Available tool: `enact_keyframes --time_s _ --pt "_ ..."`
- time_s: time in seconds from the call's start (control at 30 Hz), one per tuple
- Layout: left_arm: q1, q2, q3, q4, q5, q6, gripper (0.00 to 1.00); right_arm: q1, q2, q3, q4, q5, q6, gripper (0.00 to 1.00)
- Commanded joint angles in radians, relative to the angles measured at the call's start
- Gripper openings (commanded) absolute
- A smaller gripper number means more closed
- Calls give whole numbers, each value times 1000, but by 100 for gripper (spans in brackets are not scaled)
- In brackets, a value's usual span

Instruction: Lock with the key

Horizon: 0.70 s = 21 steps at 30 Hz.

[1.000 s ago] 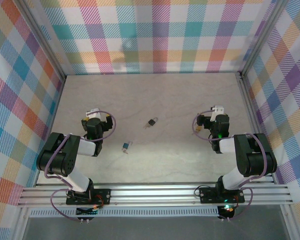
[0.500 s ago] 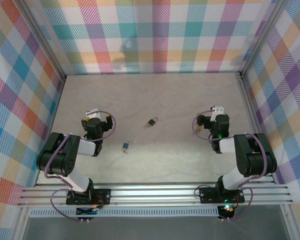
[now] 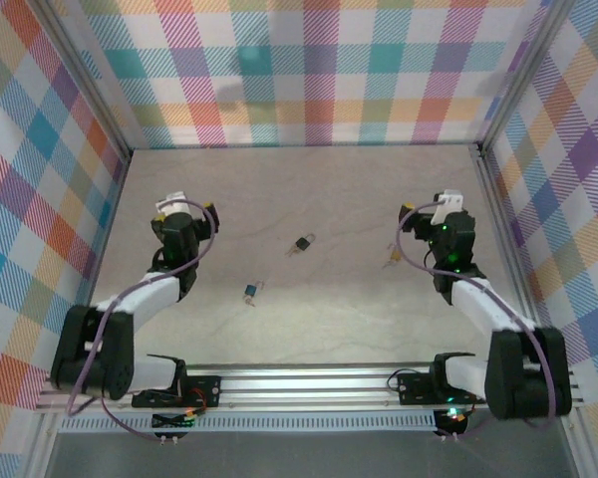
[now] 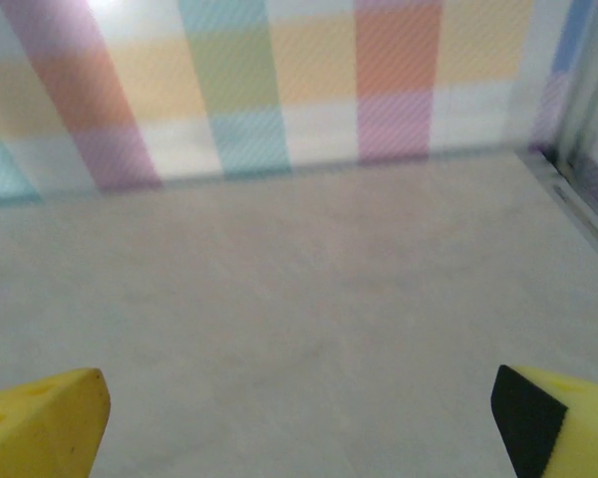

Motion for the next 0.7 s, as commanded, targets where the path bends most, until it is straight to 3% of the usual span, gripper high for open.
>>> enact_keyframes --time_s 0.0,0.07,0.13,0.2,0.27,0.47,0.67 --pt "-6 -88 126 -315 70 -389 100 -2 -86 109 -231 -142 192 99" --pt "1 -115 204 -522 110 -582 100 -2 -129 156 -389 -93 396 99" --pt "12 -143 290 -650 322 -461 100 -3 -167 159 -446 -104 500 99" --pt "2 -170 322 -741 345 -491 100 -4 -185 144 -430 -173 509 99" --pt "2 -215 282 -727 403 -503 100 -3 -184 145 -429 -247 501 99" --pt "-23 -279 246 -924 433 -487 100 3 -174 190 -560 -308 495 99" --pt "-158 -310 231 -1068 381 -458 100 87 -169 205 -642 -258 461 99"
